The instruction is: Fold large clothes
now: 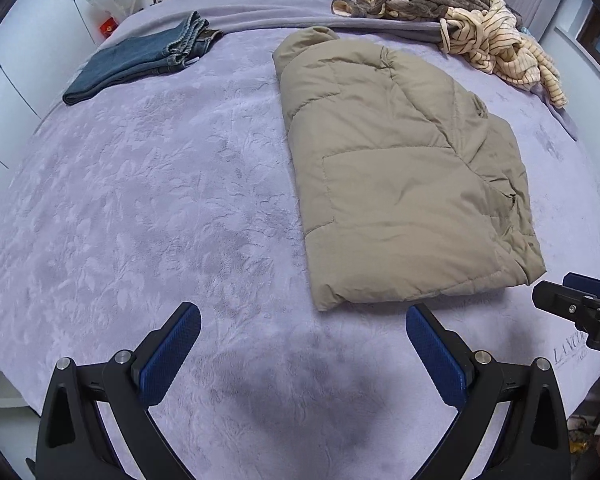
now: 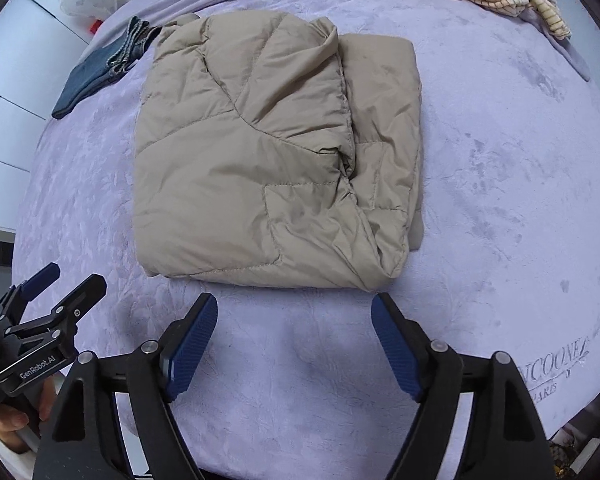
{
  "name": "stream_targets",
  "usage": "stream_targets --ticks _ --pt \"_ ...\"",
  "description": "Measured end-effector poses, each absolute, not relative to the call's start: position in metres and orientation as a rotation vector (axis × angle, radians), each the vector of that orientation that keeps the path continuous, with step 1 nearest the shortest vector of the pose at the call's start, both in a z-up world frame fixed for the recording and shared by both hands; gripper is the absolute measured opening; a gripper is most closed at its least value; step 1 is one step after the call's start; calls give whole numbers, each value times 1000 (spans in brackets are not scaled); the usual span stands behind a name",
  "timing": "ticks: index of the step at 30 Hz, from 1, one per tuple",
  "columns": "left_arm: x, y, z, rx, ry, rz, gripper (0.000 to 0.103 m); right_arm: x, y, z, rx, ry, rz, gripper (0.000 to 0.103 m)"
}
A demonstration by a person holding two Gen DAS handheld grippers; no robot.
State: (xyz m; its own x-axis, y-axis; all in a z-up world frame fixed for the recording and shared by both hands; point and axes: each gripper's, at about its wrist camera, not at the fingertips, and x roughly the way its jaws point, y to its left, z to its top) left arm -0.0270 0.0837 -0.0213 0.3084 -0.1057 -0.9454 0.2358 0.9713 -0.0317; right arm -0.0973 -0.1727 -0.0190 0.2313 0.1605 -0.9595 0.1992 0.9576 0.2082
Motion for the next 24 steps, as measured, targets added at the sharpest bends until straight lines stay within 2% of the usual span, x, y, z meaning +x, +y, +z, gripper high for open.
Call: stream_targets --ticks 13,24 --pt "-70 79 59 94 1091 -162 103 -130 -190 50 291 1152 -76 87" --pt "-82 79 98 94 1022 -131 103 -138 -185 90 236 1038 -96 87"
